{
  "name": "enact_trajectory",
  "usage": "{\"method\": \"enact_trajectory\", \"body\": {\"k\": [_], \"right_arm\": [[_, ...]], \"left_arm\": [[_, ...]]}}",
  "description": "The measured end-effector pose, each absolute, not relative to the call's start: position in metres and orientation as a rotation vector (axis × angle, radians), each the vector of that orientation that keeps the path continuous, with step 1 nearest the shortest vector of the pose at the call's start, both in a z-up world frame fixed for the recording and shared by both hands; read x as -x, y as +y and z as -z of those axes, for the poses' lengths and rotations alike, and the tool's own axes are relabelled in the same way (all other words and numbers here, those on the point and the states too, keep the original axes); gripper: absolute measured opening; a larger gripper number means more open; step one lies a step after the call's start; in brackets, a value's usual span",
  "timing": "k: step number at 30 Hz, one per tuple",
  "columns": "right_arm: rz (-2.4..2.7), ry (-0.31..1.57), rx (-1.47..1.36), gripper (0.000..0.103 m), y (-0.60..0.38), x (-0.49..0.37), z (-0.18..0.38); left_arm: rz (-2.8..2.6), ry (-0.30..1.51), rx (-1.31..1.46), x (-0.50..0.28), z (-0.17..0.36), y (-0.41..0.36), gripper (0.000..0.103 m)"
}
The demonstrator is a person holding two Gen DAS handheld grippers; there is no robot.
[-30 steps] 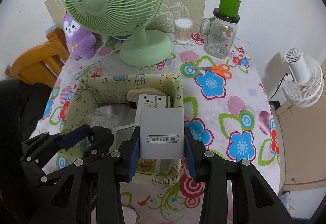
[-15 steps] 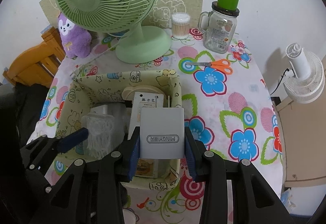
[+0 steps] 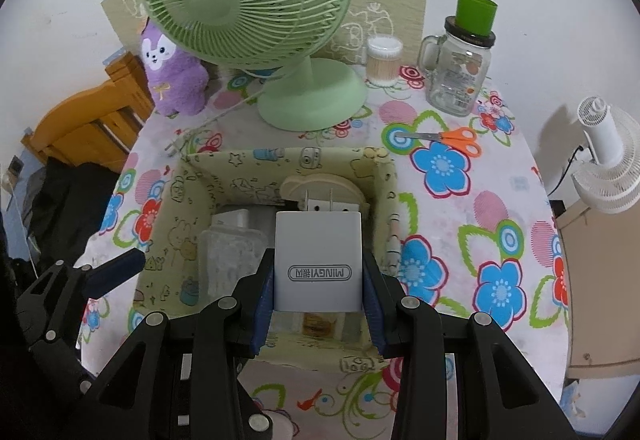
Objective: Organize rigid objects
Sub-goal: 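Open the left gripper over the box while the right gripper lowers the charger in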
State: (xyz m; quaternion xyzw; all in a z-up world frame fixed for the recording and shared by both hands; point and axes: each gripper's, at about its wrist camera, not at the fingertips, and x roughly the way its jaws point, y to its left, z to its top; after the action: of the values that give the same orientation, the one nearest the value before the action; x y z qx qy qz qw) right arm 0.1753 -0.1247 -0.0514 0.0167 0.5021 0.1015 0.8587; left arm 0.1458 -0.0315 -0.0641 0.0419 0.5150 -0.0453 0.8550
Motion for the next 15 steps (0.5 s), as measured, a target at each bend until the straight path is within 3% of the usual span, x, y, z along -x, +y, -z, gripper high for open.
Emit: {"method": "enact_trajectory", "body": {"k": [15], "right_arm": [[-0.22,1.108,-0.046,0.042,-0.111,-0.186,0.072]], "left_arm": [[0.095,1.121,-0.1,-0.155,0.079,-0.022,0.098]]}}
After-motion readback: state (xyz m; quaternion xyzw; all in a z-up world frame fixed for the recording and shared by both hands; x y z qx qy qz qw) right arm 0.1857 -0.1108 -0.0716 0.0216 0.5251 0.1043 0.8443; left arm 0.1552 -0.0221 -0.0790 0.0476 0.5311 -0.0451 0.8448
